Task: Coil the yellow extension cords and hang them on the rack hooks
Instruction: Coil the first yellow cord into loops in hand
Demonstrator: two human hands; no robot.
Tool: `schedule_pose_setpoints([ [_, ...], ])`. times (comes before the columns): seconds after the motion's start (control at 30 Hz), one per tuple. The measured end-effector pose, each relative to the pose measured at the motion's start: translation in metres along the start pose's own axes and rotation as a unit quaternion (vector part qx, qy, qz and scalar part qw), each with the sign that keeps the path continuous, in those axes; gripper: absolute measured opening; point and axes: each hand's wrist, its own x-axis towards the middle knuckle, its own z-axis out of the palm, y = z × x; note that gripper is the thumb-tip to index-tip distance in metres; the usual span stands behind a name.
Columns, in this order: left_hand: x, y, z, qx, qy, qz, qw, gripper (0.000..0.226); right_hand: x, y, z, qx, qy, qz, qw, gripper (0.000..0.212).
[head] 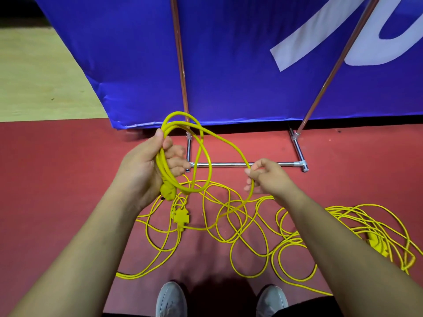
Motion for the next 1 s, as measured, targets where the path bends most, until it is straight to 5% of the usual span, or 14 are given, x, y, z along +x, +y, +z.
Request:
schedule_pose_setpoints([
  [0.13,0.002,-0.006,-0.003,0.164,0.028,0.058,0.984,0.026,-0.014,-0.03,0.01,-0.206,-0.024,-0.078,0.975,0.016],
  [0.23,0.002,-0.012,-0.004,0.286,0.015,0.062,0.956,0.025,-0.041,-0.059,0.015,-0.361,-0.209,-0.091,0.904,0.015],
  [0.3,-0.001,-0.019,0.002,0.324,-0.022,0.014,0.946,0.024,-0.06,-0.074,0.018,-0.318,-0.34,-0.079,0.882,0.011],
  [0.37,-0.007,-0.024,0.013,0.335,-0.093,-0.04,0.937,0.023,-0.066,-0.082,0.019,-0.218,-0.379,-0.113,0.892,0.011],
  [0.43,-0.015,-0.024,0.021,0.325,-0.144,-0.07,0.932,0.025,-0.063,-0.086,0.019,-0.108,-0.34,-0.142,0.923,0.013],
  [0.53,-0.014,-0.018,0.02,0.261,-0.119,-0.046,0.957,0.029,-0.049,-0.081,0.013,-0.007,-0.262,-0.126,0.957,0.016],
  [0.7,-0.001,-0.015,0.003,0.075,-0.027,-0.06,0.995,0.025,-0.026,-0.05,-0.008,-0.097,-0.218,-0.107,0.965,0.018],
  [0.87,-0.004,-0.016,-0.002,0.211,-0.047,-0.124,0.968,0.027,-0.02,-0.051,-0.01,0.021,-0.108,-0.099,0.989,0.01],
  [1.0,-0.01,-0.019,0.001,0.184,-0.083,-0.184,0.962,0.029,-0.033,-0.07,-0.009,-0.038,-0.09,-0.153,0.983,0.014],
])
